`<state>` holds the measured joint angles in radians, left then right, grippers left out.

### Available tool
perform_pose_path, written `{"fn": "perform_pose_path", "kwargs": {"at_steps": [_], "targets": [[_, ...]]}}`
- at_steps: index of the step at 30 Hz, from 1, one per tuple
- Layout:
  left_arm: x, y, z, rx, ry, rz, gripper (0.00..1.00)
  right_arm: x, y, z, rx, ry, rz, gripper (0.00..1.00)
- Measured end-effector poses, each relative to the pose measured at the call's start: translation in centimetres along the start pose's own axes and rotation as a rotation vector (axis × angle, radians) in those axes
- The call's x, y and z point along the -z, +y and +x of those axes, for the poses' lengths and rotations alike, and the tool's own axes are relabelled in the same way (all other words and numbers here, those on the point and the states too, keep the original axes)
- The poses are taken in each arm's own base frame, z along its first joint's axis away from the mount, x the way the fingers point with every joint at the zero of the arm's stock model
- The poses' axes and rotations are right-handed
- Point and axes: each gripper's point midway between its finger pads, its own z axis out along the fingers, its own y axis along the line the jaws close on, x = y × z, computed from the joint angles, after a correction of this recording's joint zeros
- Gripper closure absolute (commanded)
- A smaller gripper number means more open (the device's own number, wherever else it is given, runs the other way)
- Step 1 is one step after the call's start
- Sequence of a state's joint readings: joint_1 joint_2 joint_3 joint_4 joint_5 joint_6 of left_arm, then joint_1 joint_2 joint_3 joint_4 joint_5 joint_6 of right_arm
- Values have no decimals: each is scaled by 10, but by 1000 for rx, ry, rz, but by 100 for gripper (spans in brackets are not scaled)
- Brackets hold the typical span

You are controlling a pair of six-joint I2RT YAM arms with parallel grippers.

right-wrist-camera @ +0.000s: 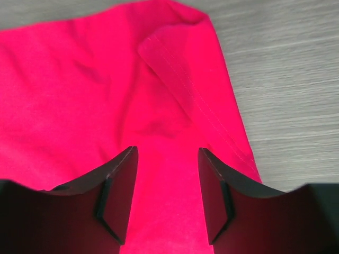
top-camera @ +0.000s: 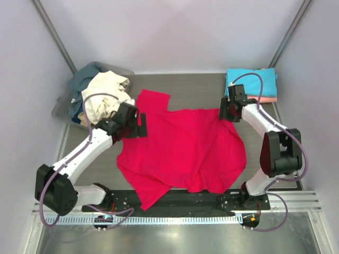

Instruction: Fold and stack the t-shirts

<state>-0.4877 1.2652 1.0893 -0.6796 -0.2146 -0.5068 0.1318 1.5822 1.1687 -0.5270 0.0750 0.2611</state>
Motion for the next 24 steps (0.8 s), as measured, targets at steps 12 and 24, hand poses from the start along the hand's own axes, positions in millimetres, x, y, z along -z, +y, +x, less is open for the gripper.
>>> {"fn": "perform_pose_path", "kwargs": {"at_steps": [12,24], "targets": [[9,5,46,36,84,46,7,-84,17,-7,69,90,44,49],[32,28,33,-24,-16,-17,7,-109,12,-20,117,80,110,74]]}}
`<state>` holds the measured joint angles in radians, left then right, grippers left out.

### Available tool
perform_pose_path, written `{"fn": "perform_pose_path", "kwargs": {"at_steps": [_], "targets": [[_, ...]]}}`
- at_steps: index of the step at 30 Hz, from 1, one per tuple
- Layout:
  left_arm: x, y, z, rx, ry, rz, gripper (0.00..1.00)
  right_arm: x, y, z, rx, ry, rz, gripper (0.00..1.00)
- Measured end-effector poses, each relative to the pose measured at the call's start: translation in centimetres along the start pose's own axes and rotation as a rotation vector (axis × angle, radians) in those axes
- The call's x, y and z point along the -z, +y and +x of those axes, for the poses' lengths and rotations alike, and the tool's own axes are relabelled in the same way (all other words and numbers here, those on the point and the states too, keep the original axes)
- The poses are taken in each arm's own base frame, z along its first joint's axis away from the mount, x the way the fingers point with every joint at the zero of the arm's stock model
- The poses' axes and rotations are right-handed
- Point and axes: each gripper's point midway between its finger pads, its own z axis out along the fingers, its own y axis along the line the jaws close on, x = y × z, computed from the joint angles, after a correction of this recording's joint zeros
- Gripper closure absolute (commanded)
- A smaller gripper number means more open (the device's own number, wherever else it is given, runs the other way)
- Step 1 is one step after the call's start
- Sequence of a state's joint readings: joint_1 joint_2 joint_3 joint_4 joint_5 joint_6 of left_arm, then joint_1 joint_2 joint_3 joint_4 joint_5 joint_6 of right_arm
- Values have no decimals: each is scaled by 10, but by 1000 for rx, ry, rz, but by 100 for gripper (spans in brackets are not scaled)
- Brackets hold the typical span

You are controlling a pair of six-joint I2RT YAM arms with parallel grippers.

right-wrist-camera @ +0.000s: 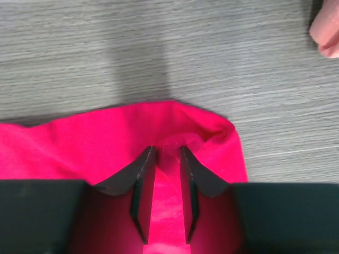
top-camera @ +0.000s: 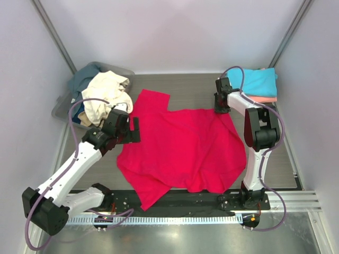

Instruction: Fold and stack the t-shirts

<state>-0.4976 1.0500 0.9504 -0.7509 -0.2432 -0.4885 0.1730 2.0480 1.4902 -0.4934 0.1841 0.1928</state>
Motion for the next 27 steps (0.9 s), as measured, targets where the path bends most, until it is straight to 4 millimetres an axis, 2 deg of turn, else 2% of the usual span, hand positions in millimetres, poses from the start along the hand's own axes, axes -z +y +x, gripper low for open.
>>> {"fn": "perform_pose_path", "kwargs": {"at_steps": [6,10,15,18,19,20,21,22,25,27], "targets": [[-9,1,6,-10,37,-17,7,0,-4,-1,11,-1,22,99],[-9,1,7,-10,38,-18,8,0,-8,-1,23,-2,41,99],[-9,1,7,-10,38,-18,8,4,-28,-7,72,-15,90,98],[-9,1,7,-10,38,-18,8,6,-53,-19,75,-33,146,81],[-9,1,7,-10,38,-18,8,7,-66,-24,62,-40,166,72],[-9,1,7,-10,38,-18,8,8,-77,-30,46,-47,183,62],[-9,1,7,-10,38,-18,8,9,-90,-36,23,-58,203,43],[-9,1,7,-10,38,-18,8,11,-101,-41,1,-67,217,39],[-9,1,7,-10,38,-18,8,19,-126,-47,-46,-83,248,34],[-9,1,7,-10,38,-18,8,31,-131,-50,-72,-102,239,33]]}}
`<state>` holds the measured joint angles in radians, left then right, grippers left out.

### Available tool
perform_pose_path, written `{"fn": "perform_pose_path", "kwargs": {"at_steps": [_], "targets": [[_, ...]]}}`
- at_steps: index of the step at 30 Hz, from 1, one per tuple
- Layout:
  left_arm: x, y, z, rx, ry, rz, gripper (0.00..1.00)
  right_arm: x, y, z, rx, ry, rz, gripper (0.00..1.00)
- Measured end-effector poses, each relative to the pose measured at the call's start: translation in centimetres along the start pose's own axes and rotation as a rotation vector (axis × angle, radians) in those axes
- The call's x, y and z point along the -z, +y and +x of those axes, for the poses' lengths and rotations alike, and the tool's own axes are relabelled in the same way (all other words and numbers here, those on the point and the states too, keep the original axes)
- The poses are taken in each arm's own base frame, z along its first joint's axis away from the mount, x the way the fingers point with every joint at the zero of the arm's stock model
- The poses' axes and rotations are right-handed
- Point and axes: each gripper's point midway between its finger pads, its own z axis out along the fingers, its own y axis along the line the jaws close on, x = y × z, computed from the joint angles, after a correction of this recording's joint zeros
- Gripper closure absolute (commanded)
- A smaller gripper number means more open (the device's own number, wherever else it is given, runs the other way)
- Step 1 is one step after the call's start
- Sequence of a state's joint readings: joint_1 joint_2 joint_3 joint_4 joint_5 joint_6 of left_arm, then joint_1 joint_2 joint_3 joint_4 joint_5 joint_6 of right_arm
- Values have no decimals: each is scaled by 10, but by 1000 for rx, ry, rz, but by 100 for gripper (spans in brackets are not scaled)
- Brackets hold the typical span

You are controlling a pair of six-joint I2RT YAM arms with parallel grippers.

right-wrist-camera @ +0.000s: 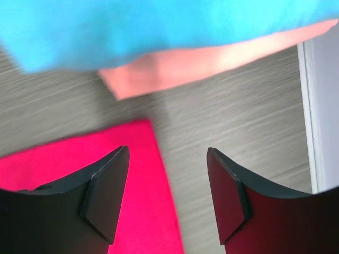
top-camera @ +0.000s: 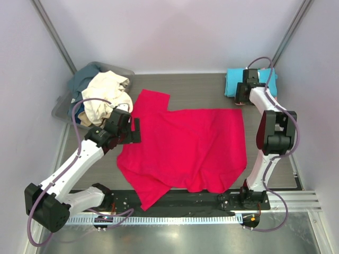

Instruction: Fold and stack the t-shirts

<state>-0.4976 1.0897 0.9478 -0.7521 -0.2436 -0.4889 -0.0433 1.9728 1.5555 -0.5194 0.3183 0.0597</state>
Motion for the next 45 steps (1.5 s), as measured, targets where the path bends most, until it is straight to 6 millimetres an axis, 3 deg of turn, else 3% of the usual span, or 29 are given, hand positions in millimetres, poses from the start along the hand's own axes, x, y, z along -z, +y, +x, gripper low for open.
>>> {"fn": "perform_pose_path", "kwargs": {"at_steps": [5,9,13,15,18,22,28,41,45], "targets": [[-4,-1,2,6,14,-2,8,60,26,1,-78,-65,-187,33],[-21,-10,10,43,70,1,8,97,65,33,-117,-51,-367,34],[-52,-27,15,95,119,21,9,86,96,98,-124,116,-445,34],[-74,-34,23,112,159,14,10,74,98,129,-128,208,-432,34],[-105,-36,40,119,226,-17,10,62,99,156,-135,297,-413,34],[-133,-32,57,100,295,-76,10,54,106,143,-158,286,-425,34],[-161,-43,24,116,250,-86,11,34,122,111,-175,261,-436,34],[-234,-6,-74,197,145,-165,13,-17,161,22,-192,144,-485,34],[-244,-5,-98,199,130,-167,14,-26,171,4,-172,120,-511,33]]}}
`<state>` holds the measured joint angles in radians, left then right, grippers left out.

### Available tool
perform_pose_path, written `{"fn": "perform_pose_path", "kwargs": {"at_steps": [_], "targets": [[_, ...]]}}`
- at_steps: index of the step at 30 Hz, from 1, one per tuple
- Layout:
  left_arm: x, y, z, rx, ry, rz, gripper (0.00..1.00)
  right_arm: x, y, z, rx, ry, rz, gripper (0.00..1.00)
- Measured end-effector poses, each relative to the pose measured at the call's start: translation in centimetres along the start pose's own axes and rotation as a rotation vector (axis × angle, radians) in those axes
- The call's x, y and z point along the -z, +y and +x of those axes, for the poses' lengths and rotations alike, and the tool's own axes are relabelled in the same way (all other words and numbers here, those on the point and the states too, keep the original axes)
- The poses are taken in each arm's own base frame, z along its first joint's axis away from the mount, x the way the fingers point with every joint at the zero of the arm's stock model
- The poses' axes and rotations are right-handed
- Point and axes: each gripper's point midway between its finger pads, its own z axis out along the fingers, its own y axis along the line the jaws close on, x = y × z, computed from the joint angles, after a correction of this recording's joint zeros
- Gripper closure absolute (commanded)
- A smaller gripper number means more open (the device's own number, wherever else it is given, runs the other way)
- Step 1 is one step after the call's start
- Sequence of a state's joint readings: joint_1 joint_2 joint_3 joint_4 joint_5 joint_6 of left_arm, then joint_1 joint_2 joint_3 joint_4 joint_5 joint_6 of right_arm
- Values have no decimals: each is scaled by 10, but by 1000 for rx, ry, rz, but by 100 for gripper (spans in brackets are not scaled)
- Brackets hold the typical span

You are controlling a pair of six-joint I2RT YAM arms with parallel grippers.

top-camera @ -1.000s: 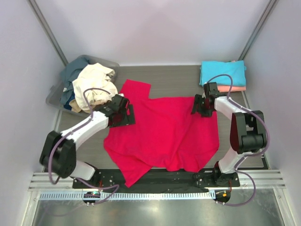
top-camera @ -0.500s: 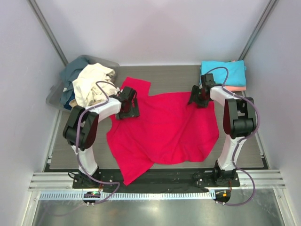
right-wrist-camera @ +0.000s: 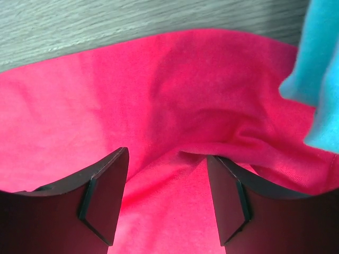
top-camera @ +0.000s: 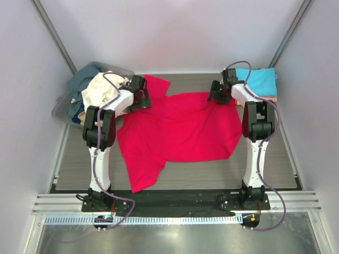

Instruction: Fold and stack the t-shirts

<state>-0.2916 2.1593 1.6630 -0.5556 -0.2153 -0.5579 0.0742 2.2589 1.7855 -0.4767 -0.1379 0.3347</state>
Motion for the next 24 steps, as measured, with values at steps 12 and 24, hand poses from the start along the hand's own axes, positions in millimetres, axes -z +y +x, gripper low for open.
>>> {"fn": "perform_pose_path", "kwargs": {"at_steps": [12,24], "targets": [[133,3,-32,21,-132,136,13,74,12,13,59,17,-41,20],[250,76,55,-1,-211,215,13,169,6,133,161,63,71,43]]}}
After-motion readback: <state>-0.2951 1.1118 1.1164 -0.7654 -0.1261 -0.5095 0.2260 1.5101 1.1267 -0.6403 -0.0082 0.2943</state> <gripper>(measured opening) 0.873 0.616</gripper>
